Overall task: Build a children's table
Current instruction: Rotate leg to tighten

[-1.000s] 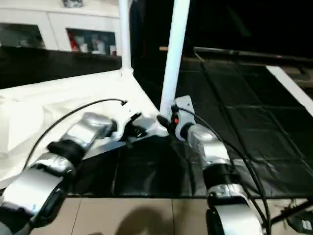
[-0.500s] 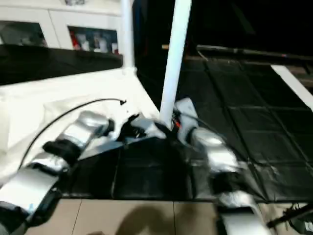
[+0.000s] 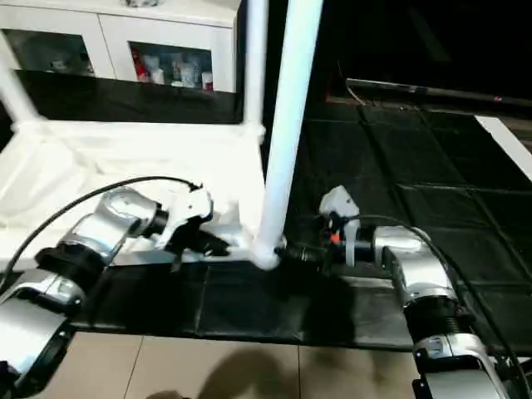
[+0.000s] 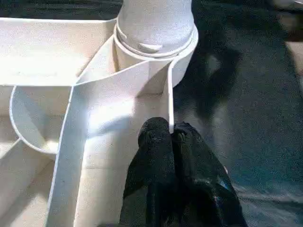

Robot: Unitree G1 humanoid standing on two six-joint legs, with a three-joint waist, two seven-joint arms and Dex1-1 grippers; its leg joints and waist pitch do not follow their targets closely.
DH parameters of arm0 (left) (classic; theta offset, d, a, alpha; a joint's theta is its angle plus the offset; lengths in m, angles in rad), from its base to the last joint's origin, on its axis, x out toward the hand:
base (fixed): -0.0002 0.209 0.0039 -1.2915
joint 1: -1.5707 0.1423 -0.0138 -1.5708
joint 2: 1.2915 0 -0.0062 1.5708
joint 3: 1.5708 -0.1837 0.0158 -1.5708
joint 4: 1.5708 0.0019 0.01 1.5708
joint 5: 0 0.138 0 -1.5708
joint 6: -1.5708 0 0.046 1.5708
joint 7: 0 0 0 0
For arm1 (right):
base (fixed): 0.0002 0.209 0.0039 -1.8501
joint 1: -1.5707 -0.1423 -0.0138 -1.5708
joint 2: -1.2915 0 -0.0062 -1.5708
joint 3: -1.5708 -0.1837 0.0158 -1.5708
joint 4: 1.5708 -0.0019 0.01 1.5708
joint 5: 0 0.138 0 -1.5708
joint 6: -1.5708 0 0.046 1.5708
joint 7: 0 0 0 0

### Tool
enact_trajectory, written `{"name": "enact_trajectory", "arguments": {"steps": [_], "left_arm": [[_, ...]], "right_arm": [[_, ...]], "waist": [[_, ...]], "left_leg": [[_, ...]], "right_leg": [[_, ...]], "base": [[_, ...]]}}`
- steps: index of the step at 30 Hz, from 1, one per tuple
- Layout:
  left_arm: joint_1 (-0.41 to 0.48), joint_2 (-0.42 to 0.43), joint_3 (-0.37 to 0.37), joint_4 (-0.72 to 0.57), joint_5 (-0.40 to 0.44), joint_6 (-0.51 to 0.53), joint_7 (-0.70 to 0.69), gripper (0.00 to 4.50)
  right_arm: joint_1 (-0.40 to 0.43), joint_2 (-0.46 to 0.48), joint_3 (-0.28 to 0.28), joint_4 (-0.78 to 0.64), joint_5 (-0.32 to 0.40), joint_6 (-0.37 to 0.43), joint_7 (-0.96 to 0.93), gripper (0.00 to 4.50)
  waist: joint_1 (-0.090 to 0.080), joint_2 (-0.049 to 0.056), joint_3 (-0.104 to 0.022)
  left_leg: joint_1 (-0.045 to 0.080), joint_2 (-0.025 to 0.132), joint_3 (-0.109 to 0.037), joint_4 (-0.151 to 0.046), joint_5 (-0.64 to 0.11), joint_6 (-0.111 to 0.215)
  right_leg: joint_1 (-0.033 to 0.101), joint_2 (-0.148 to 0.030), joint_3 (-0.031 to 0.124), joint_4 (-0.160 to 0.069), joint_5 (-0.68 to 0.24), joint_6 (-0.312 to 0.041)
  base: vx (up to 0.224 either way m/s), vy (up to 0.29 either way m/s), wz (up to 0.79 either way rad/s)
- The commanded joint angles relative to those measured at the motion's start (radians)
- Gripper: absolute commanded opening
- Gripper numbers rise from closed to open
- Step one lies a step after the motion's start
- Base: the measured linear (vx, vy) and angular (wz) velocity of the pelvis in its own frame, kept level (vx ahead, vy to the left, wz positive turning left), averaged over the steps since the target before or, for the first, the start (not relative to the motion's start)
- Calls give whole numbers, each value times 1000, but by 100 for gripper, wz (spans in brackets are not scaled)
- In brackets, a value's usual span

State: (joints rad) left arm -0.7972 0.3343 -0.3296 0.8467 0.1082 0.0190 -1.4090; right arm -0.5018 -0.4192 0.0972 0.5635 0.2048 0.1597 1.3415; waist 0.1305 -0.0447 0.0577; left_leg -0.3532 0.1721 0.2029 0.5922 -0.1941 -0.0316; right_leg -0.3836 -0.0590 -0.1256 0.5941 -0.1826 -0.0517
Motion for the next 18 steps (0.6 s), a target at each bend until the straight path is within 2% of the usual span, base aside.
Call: {"name": "enact_trajectory", "arguments": {"steps": [1, 4, 7, 9, 11, 18], "left_arm": [[5, -7, -47, -28, 1, -21, -65, 0], [12, 0, -63, -46, 4, -36, -99, 0], [22, 9, -75, -72, 5, -46, -131, 0], [24, 12, -79, -79, 7, -47, -138, 0], [24, 15, -79, -82, 7, -46, -141, 0], [26, 23, -81, -93, 2, -42, -152, 0]], "right_arm": [[-8, -10, 14, -19, 26, 1, 56, 446], [-19, 5, 33, 7, 16, -11, 77, 420], [-33, 22, 46, 45, -6, -40, 75, 420], [-36, 26, 54, 54, -13, -49, 80, 380], [-39, 28, 60, 58, -10, -47, 92, 378], [-59, 32, 73, 78, 3, -42, 129, 307]], "waist": [[0, 1, -64], [10, -3, -64], [13, -2, -64], [12, -2, -65], [12, -1, -65], [12, -2, -66]], "left_leg": [[12, 91, -38, -64, -133, 73], [17, 94, -38, -65, -137, 63], [17, 93, -38, -66, -138, 49], [16, 93, -38, -66, -131, 44], [16, 94, -38, -66, -131, 45], [12, 92, -38, -65, -125, 51]], "right_leg": [[46, -132, 79, -80, -290, -148], [42, -133, 81, -78, -291, -153], [42, -136, 82, -79, -301, -151], [42, -133, 82, -75, -285, -155], [44, -134, 82, -73, -272, -159], [46, -133, 81, -73, -272, -156]], "base": [[0, 0, 0], [0, 0, 0], [0, 0, 0], [0, 0, 0], [0, 0, 0], [0, 0, 0]]}}
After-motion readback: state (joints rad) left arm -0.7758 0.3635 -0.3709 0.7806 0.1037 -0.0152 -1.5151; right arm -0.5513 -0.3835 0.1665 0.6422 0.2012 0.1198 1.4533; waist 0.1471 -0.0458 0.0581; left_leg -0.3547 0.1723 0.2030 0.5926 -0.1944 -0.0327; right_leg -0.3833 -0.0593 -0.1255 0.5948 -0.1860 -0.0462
